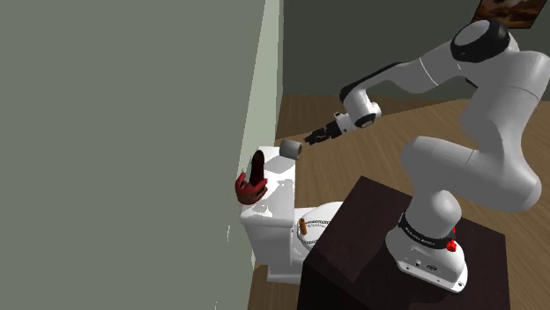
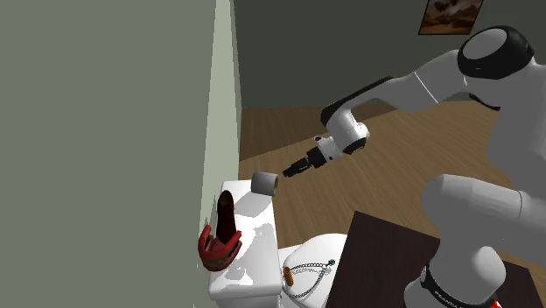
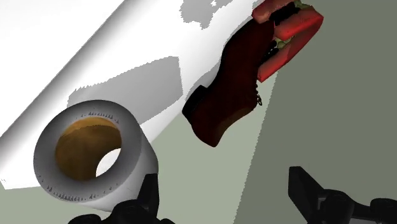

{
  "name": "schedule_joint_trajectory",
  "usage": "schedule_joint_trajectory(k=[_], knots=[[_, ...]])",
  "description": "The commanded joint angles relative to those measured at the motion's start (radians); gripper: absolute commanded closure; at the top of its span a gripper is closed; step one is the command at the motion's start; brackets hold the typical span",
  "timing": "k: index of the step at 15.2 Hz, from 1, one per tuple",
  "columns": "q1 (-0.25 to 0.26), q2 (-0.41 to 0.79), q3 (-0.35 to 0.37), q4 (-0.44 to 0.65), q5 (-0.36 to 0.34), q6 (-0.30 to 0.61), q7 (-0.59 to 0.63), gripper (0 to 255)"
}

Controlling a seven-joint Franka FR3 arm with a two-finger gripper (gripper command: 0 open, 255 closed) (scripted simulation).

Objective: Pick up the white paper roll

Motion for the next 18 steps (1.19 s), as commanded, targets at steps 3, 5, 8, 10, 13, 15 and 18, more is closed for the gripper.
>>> schedule_joint_trajectory(k=[3, 5, 8, 10, 13, 15, 18], knots=[[0.096, -0.233, -0.077, 0.189, -0.019, -0.019, -0.054, 0], [0.122, -0.305, -0.092, 0.258, -0.024, -0.039, -0.067, 0], [0.137, -0.340, -0.111, 0.280, -0.033, -0.036, -0.084, 0], [0.146, -0.362, -0.124, 0.296, -0.038, -0.034, -0.095, 0], [0.159, -0.392, -0.139, 0.316, -0.046, -0.033, -0.108, 0], [0.158, -0.391, -0.139, 0.316, -0.046, -0.034, -0.108, 255], [0.159, -0.392, -0.140, 0.318, -0.047, -0.035, -0.107, 255]])
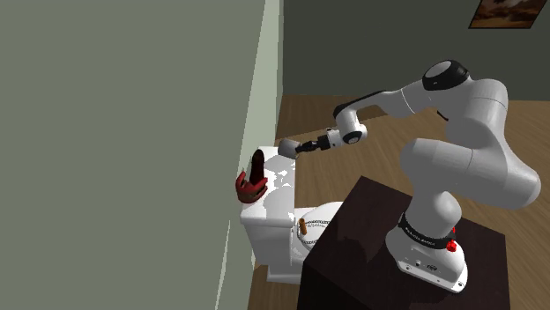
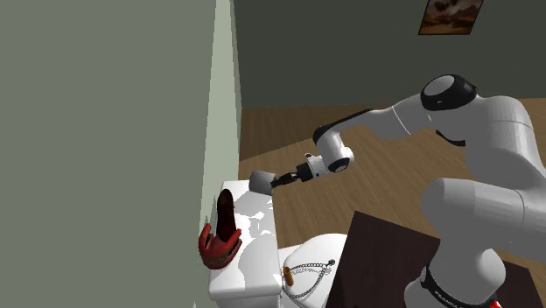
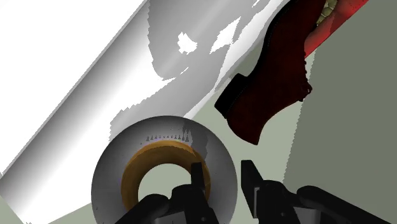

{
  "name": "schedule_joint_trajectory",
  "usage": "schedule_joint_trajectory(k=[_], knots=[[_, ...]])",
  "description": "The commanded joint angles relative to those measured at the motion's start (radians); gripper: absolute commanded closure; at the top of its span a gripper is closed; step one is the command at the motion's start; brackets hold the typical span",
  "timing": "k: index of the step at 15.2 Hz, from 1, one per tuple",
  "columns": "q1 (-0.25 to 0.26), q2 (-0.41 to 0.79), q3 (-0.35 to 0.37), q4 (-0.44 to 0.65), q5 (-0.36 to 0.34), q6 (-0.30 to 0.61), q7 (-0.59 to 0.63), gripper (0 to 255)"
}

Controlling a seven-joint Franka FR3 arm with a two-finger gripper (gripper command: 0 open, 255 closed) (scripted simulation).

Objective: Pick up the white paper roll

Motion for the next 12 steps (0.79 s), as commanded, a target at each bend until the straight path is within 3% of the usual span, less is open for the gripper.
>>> schedule_joint_trajectory(k=[1, 12], knots=[[0.000, 0.000, -0.001, 0.001, 0.000, 0.001, 0.000, 255], [-0.029, 0.068, 0.036, -0.047, 0.018, -0.002, 0.031, 255]])
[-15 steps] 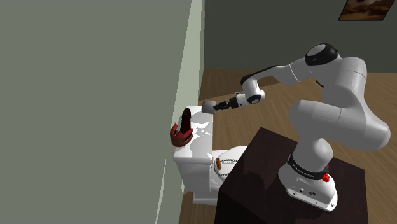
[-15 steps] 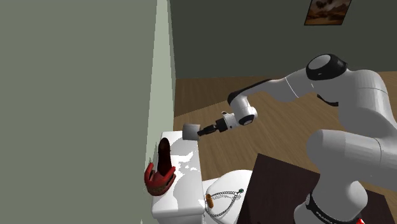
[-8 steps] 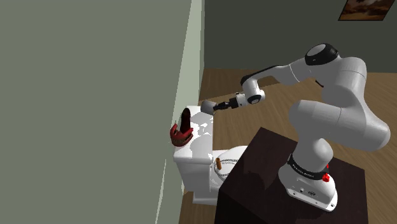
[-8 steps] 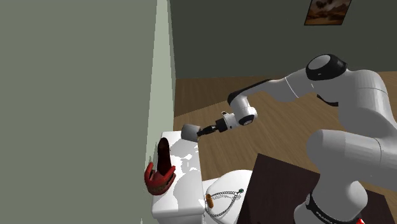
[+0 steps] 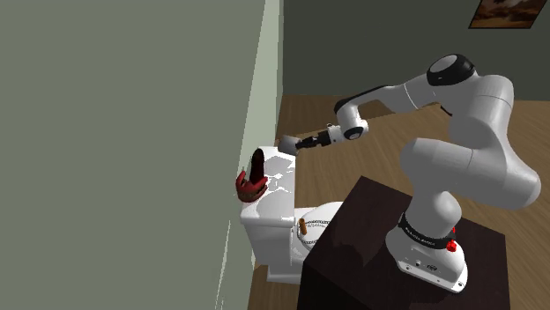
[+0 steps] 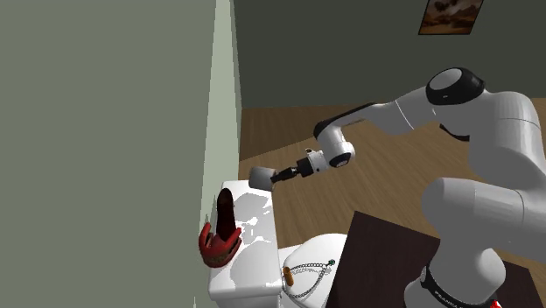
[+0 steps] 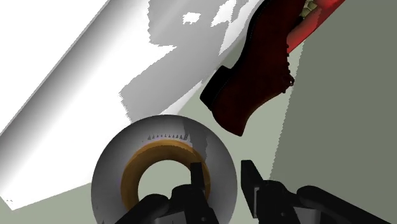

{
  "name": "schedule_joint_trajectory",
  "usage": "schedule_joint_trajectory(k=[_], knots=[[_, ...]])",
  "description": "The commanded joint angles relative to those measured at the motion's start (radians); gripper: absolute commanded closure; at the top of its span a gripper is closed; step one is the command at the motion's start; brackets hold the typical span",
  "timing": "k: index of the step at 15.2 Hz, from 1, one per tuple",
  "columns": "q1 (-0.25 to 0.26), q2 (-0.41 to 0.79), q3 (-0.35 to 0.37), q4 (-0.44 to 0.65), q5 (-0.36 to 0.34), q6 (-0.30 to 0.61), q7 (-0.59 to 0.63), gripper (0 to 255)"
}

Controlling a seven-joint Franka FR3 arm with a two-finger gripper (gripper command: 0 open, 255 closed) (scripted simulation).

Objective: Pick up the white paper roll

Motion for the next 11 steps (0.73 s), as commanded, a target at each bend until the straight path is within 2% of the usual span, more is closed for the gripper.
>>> schedule_joint_trajectory(k=[1, 11], knots=[[-0.011, 0.023, 0.012, -0.015, 0.005, -0.004, 0.011, 255], [-0.051, 0.116, 0.066, -0.066, 0.027, -0.018, 0.061, 255]])
